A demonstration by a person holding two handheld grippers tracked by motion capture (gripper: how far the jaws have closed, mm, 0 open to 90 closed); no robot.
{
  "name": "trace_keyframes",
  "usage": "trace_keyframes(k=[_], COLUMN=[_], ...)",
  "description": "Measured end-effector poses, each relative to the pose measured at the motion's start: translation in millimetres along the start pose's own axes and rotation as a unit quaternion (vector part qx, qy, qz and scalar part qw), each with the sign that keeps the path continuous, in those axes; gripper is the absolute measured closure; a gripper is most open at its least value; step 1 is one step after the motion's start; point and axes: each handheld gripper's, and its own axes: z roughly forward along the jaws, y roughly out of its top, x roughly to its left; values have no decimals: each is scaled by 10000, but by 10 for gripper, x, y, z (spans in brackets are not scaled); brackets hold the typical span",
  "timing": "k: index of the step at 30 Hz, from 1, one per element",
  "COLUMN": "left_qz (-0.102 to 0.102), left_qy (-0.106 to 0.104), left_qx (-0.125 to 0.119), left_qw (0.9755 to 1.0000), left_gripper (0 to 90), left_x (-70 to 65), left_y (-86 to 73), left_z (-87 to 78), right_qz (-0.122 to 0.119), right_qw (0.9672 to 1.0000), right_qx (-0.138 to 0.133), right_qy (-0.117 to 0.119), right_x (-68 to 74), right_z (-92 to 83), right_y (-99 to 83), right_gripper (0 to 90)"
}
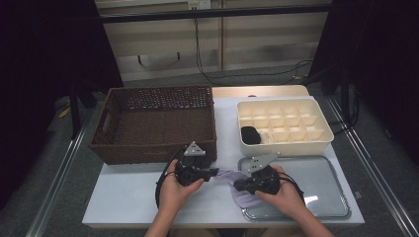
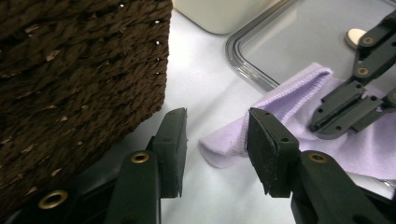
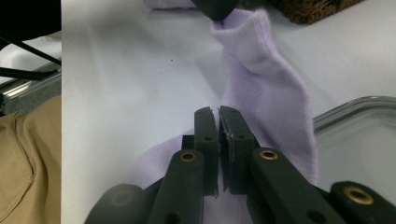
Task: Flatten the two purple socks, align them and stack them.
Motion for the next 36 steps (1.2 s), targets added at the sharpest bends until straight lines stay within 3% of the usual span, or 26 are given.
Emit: trace_keyframes(k=[5,8,14,20,26,30,35,36], left_qz=[45,56,-27,4,261,444,438,480], left_qy=[49,-1,44,-20,-66,-55,-96,-86], left_qx=[-57,-60,-138,7,193,404,488,531], left_qw=[10000,10000,9999,10000,9994,9982,9978,9974], left_gripper=[579,569,534,542,591,686,744,765], left_x=[-12,-14,14,0,-41,-32,-38,-36], left_y=[17,21,12,-11,-31,-53,-71,-72], left_z=[18,27,-14,48,177,212,240,241], right_qz=[47,79,394,544,397,412,429,419], right_qw=[10000,9993,9961,9941,9959,9961,9951,9942], right_qx=[-69,-290,-384,-423,-338,-276,-261,-229], right_qy=[42,-203,-688,-841,-735,-728,-848,-960], right_x=[1,-17,-113,-143,-108,-93,-93,-104], right_z=[-6,-25,-39,-51,-42,-53,-130,-156], right_y=[13,36,14,-3,-4,-32,-55,-62], right_gripper=[799,751,736,705,696,678,643,634])
